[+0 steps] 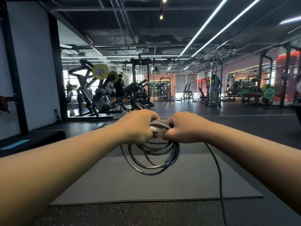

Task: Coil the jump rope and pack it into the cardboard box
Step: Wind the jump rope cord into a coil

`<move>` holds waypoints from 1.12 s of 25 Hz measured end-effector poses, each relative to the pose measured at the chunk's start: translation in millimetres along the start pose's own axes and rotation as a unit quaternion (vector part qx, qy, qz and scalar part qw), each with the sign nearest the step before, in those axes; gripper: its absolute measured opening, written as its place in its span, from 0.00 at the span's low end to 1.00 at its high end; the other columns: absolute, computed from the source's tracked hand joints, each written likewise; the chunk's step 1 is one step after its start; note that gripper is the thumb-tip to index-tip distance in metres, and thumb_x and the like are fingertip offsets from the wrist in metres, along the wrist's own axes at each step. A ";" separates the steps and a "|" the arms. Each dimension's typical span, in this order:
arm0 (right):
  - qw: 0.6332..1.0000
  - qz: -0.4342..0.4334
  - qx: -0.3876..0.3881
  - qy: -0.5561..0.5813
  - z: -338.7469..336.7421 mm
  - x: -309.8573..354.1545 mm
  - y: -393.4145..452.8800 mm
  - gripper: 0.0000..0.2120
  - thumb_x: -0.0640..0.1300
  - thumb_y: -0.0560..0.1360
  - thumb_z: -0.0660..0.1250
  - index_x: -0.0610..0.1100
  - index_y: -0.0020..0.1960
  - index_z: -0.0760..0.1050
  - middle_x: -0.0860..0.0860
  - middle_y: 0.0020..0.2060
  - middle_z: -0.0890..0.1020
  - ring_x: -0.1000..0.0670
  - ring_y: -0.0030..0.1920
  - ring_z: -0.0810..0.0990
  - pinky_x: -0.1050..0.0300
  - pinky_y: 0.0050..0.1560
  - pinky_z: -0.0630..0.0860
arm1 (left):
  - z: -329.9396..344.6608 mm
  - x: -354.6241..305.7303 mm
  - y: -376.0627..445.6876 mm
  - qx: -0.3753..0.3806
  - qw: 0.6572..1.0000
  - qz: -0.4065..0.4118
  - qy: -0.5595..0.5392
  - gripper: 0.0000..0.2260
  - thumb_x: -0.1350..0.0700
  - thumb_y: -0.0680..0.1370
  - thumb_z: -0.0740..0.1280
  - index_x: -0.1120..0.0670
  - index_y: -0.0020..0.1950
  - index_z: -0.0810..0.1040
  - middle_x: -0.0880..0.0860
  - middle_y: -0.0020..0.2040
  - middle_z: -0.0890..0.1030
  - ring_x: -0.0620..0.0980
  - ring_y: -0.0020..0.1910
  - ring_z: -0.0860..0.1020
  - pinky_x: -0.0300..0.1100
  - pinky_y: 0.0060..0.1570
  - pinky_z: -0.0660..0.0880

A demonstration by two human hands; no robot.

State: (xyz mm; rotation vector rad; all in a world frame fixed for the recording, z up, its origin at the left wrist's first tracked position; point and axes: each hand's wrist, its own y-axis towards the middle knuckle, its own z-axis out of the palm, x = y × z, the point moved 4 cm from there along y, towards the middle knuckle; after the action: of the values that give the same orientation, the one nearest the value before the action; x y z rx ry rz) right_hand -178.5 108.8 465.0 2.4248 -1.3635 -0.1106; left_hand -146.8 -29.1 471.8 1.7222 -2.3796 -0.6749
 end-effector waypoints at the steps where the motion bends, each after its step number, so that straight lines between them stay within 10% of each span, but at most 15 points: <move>1: 1.000 -0.002 -0.016 -0.017 -1.5 -0.5 -0.9 0.10 0.55 0.71 0.69 0.49 0.38 0.79 0.51 0.31 0.79 0.48 0.33 0.75 0.57 0.31 0.66 | 0.4 3.1 0.0 0.022 0.997 -0.003 -0.076 0.10 0.59 0.71 0.75 0.46 0.44 0.78 0.46 0.39 0.82 0.45 0.36 0.77 0.37 0.33 0.70; 5: 0.996 -0.036 -0.017 -0.075 3.2 -1.3 -1.7 0.15 0.59 0.74 0.69 0.48 0.39 0.76 0.51 0.31 0.76 0.48 0.32 0.74 0.56 0.31 0.66 | 11.4 9.7 -7.1 0.107 0.959 -0.006 -0.261 0.12 0.53 0.70 0.79 0.51 0.51 0.83 0.48 0.40 0.85 0.44 0.38 0.81 0.36 0.42 0.75; 16: 0.989 -0.061 0.105 0.081 -4.3 -30.3 -4.8 0.28 0.68 0.69 0.73 0.40 0.34 0.80 0.55 0.21 0.74 0.52 0.24 0.73 0.60 0.26 0.72 | 3.1 44.5 -19.7 0.257 0.965 0.037 0.038 0.17 0.37 0.75 0.67 0.50 0.47 0.82 0.45 0.33 0.79 0.41 0.30 0.73 0.32 0.33 0.68; 20: 0.982 -0.020 0.036 0.186 -6.1 -57.4 -5.5 0.29 0.67 0.72 0.71 0.42 0.31 0.70 0.53 0.21 0.66 0.50 0.22 0.68 0.61 0.26 0.71 | -1.2 73.6 -36.1 0.212 0.953 -0.039 -0.213 0.16 0.38 0.75 0.67 0.50 0.40 0.82 0.50 0.34 0.77 0.47 0.33 0.74 0.40 0.38 0.73; 22: 0.951 -0.009 -0.004 0.308 0.9 -59.9 -4.6 0.27 0.65 0.74 0.70 0.43 0.34 0.72 0.51 0.24 0.67 0.49 0.25 0.67 0.60 0.27 0.69 | 0.0 73.5 -41.2 0.110 0.910 -0.071 -0.394 0.18 0.42 0.77 0.66 0.56 0.44 0.82 0.51 0.34 0.74 0.47 0.33 0.74 0.40 0.38 0.74; 25: 0.858 -0.004 -0.005 0.514 18.4 -50.9 -3.7 0.17 0.58 0.78 0.68 0.43 0.43 0.78 0.50 0.29 0.68 0.50 0.28 0.66 0.58 0.32 0.70 | 7.8 65.0 -39.4 -0.027 0.745 -0.127 -0.655 0.21 0.44 0.76 0.66 0.60 0.57 0.79 0.49 0.33 0.75 0.47 0.34 0.77 0.44 0.47 0.76; 28: 0.784 -0.016 -0.038 0.619 43.9 -29.2 -1.3 0.16 0.54 0.80 0.66 0.42 0.50 0.82 0.49 0.31 0.63 0.51 0.31 0.62 0.56 0.35 0.67 | 13.3 45.0 -27.0 -0.128 0.630 -0.123 -0.756 0.12 0.48 0.79 0.66 0.57 0.48 0.77 0.48 0.31 0.78 0.48 0.36 0.79 0.51 0.61 0.73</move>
State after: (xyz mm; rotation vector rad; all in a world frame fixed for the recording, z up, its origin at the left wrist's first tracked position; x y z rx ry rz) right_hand -203.5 122.3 420.5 1.7088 -0.6182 1.1731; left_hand -143.5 -73.8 441.5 1.3653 -2.1820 -3.3338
